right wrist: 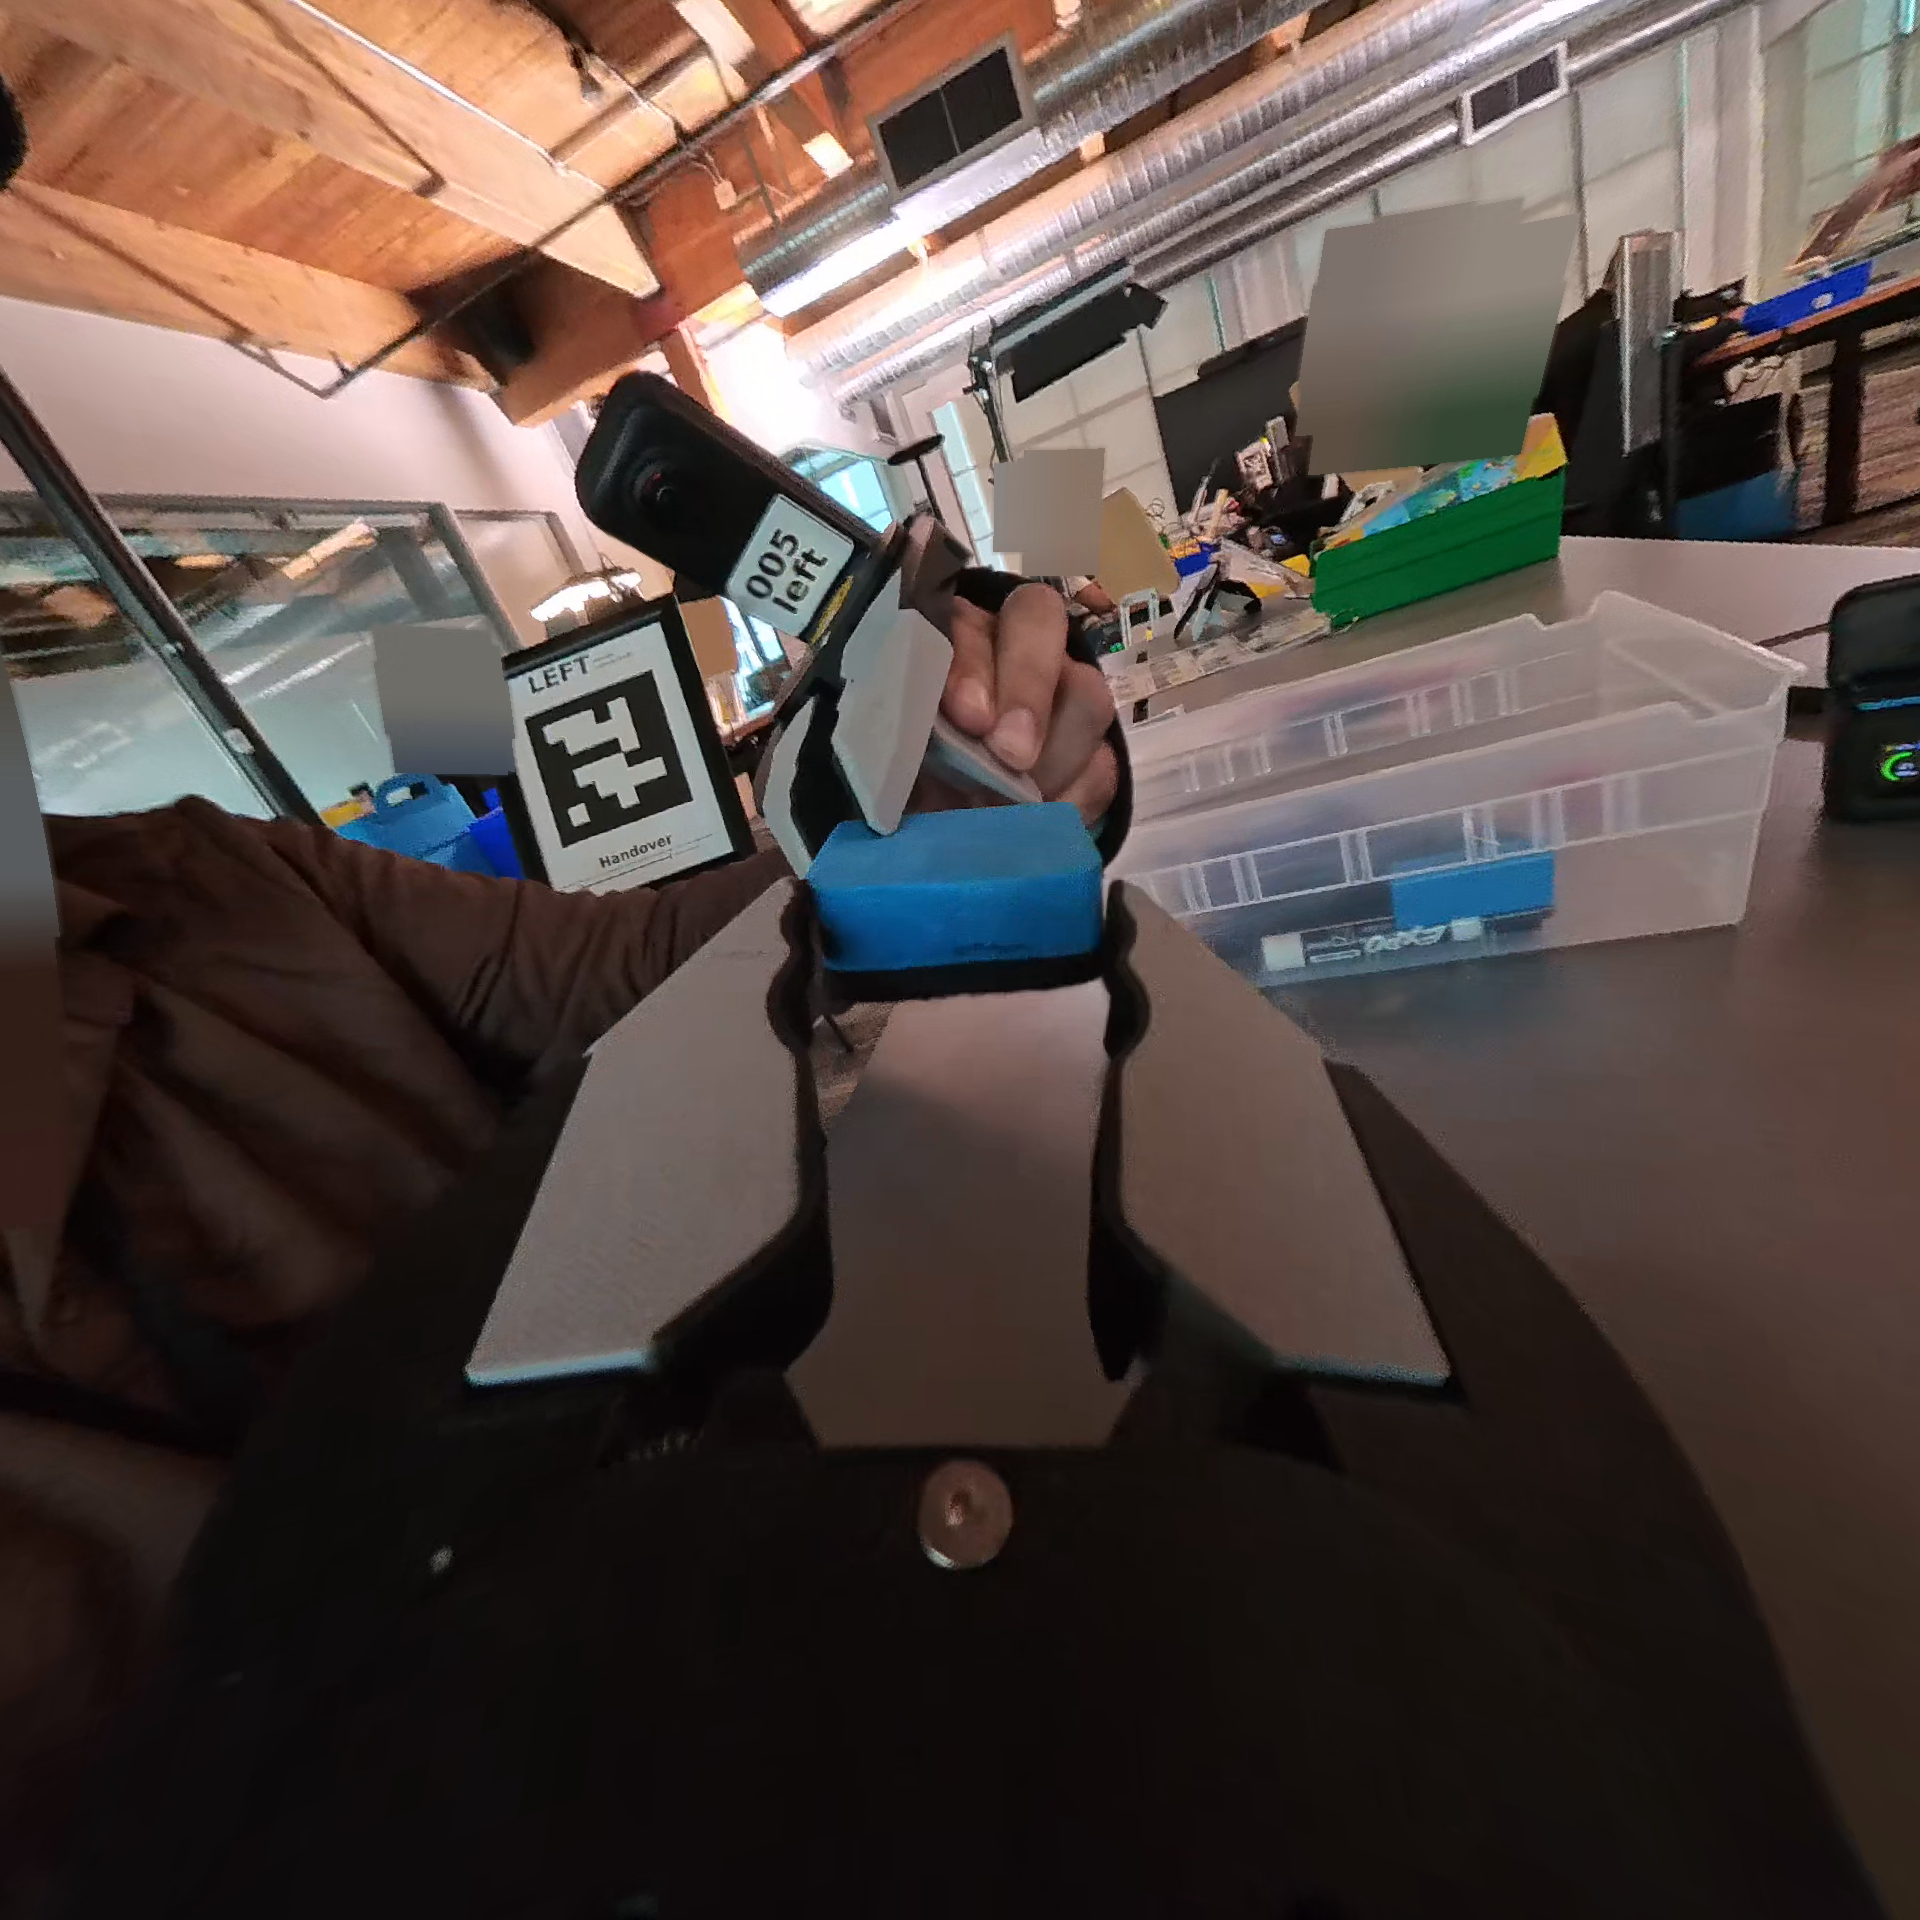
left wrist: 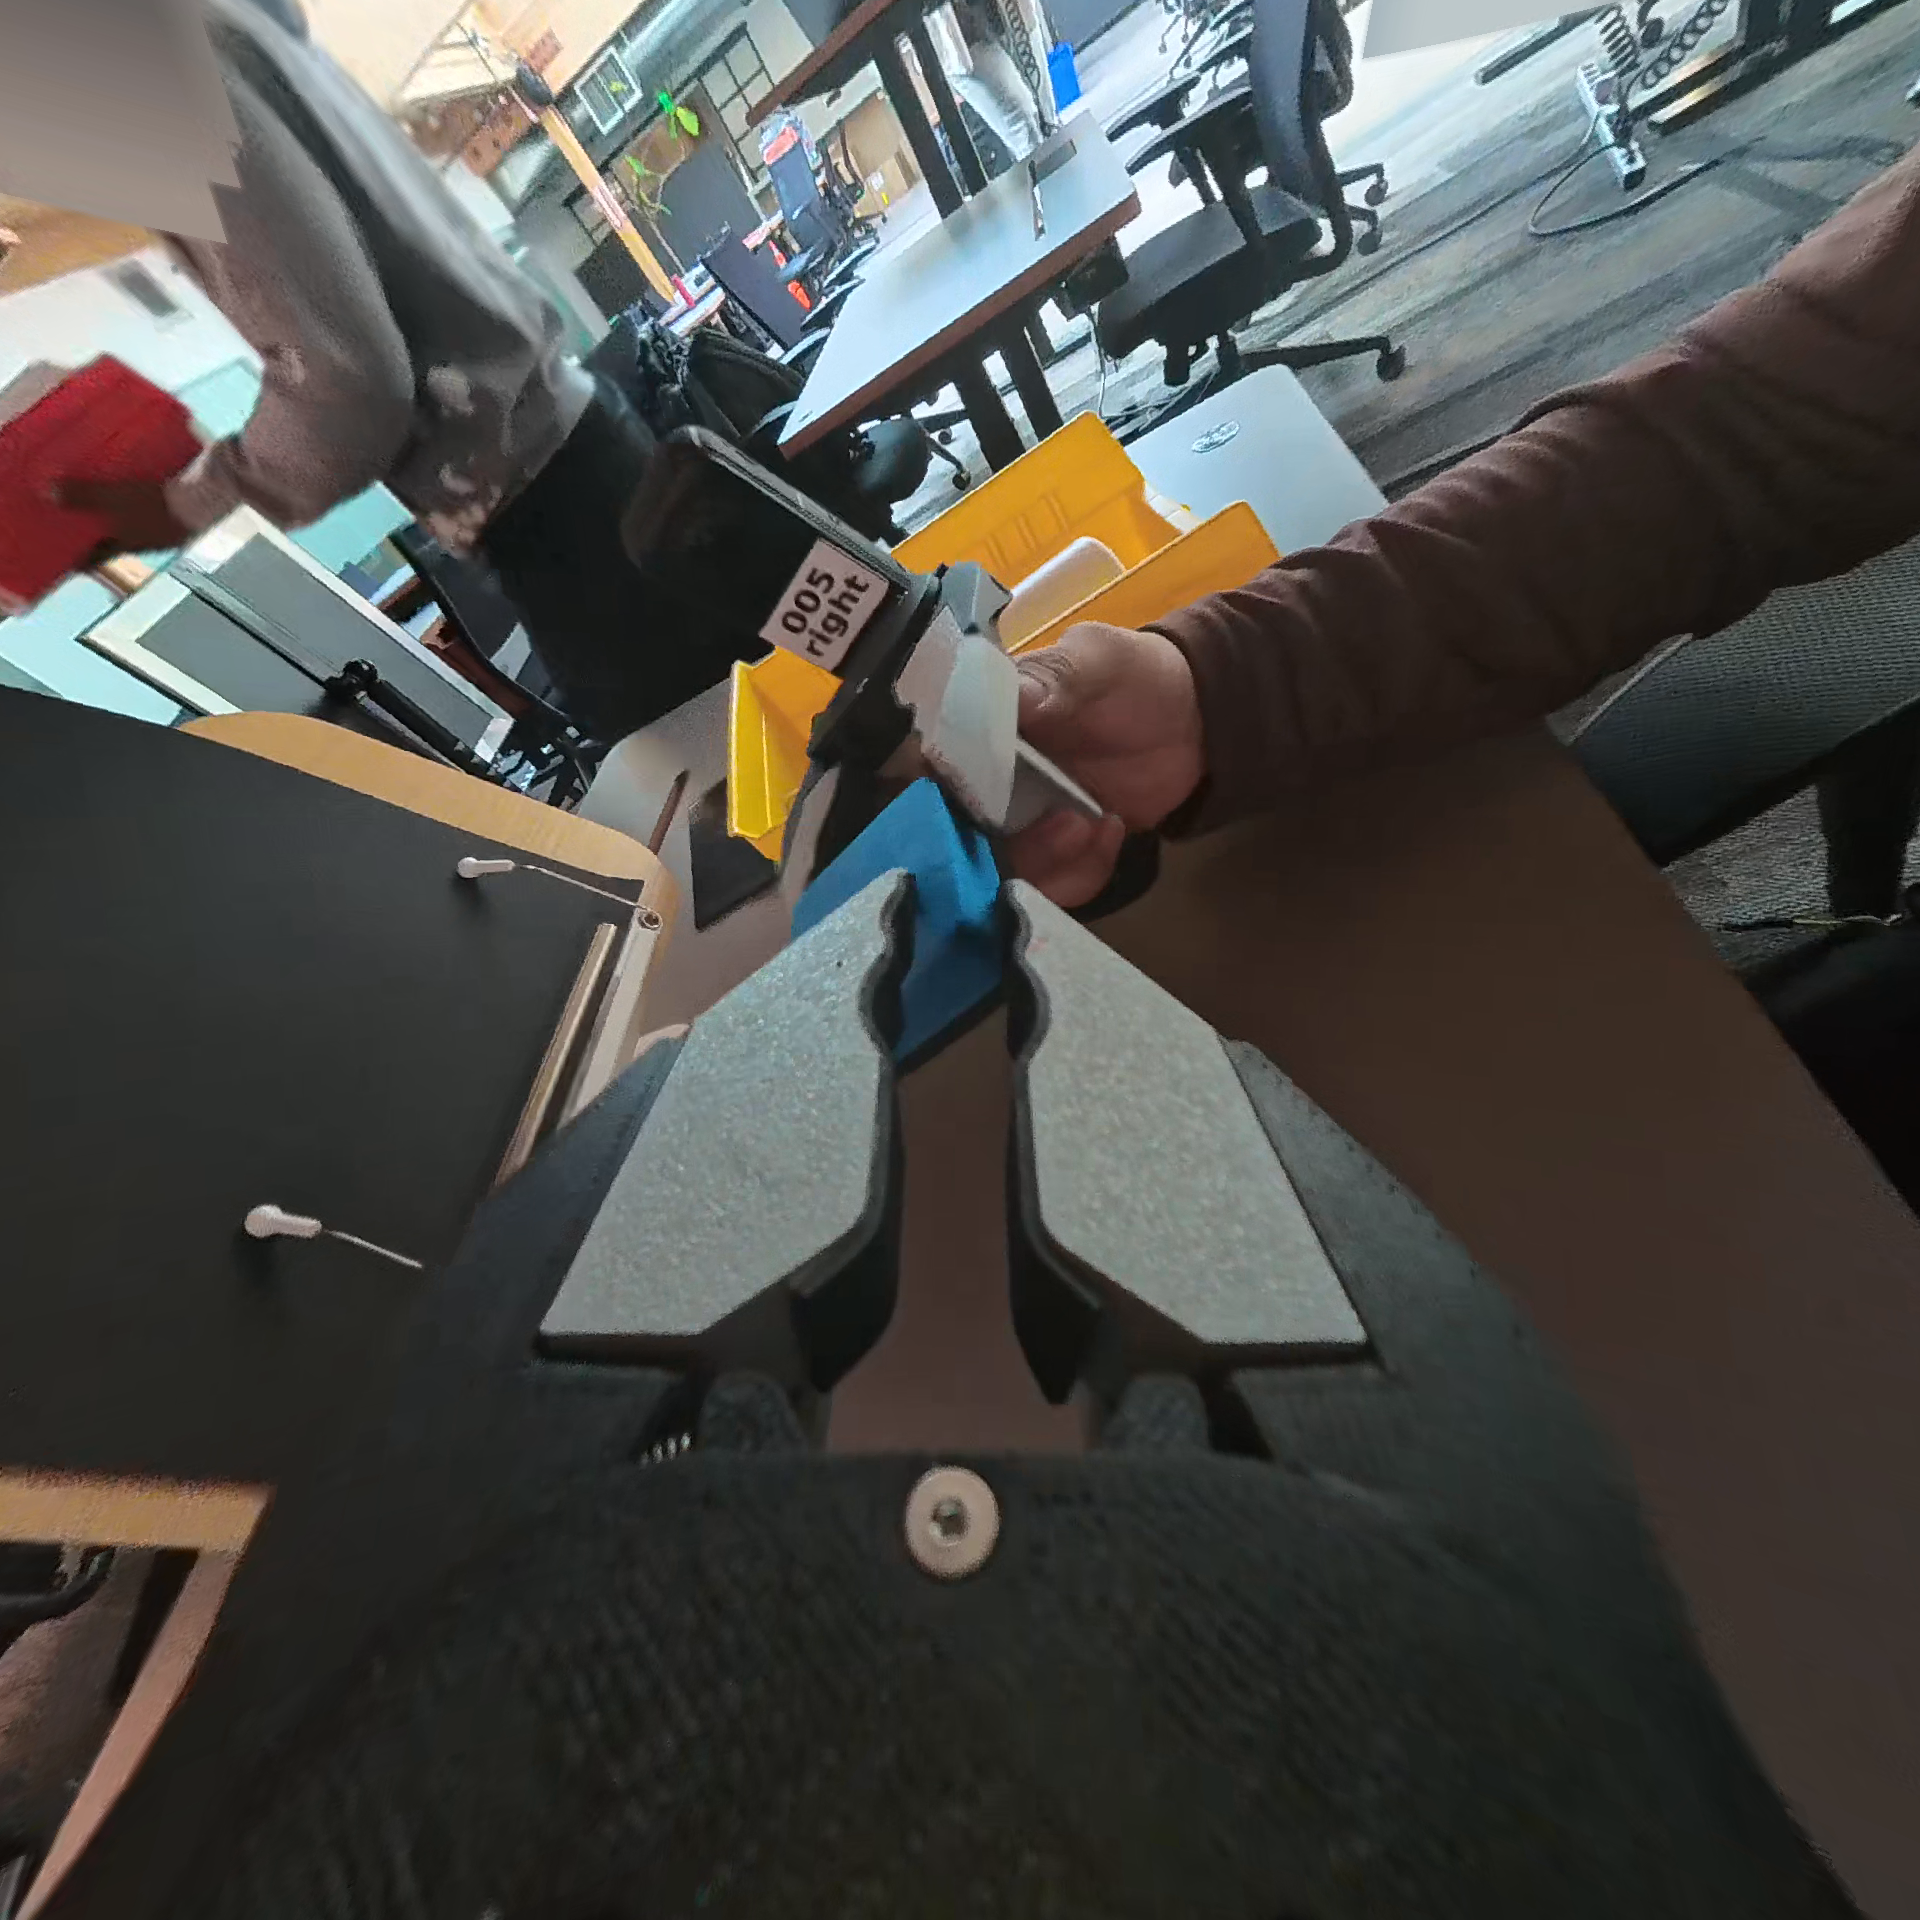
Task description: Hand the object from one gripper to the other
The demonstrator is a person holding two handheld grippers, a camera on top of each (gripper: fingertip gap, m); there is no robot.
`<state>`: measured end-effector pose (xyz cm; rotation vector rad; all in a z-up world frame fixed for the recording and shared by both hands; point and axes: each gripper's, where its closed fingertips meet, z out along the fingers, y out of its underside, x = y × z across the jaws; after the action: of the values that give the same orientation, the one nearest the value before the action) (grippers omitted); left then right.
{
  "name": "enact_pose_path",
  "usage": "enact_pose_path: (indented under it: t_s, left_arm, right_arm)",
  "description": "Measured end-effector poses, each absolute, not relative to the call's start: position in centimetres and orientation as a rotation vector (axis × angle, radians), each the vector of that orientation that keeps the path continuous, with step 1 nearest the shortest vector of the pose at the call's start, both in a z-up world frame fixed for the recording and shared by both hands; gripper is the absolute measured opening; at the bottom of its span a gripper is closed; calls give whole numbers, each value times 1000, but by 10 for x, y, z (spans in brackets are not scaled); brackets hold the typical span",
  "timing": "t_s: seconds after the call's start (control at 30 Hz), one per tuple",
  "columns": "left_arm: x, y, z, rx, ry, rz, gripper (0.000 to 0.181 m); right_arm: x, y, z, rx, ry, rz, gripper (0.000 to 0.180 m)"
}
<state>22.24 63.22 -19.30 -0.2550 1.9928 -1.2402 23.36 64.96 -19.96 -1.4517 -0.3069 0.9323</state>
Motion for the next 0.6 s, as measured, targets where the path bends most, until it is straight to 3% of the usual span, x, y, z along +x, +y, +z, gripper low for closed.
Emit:
enact_pose_path:
  t_s: [0.13,0.23,0.4,0.5,0.6]
  left_arm:
    - [232,635,-194,-326,2001,-1252,12]
    - [236,641,-197,-479,1983,-1307,16]
    - [255,678,-196,-987,1771,-1517,45]
    - [268,681,-221,-1278,1807,-1649,75]
    - [280,679,-240,-1360,1840,-1664,86]
  right_arm:
    - [244,652,-200,-1470,-292,858,51]
    - [261,659,-205,-1538,-279,545,51]
    - [284,668,-224,-1667,-416,-289,50]
    - [281,675,-224,-1647,-473,-576,51]
    - [278,681,-228,-1633,-520,-777,51]
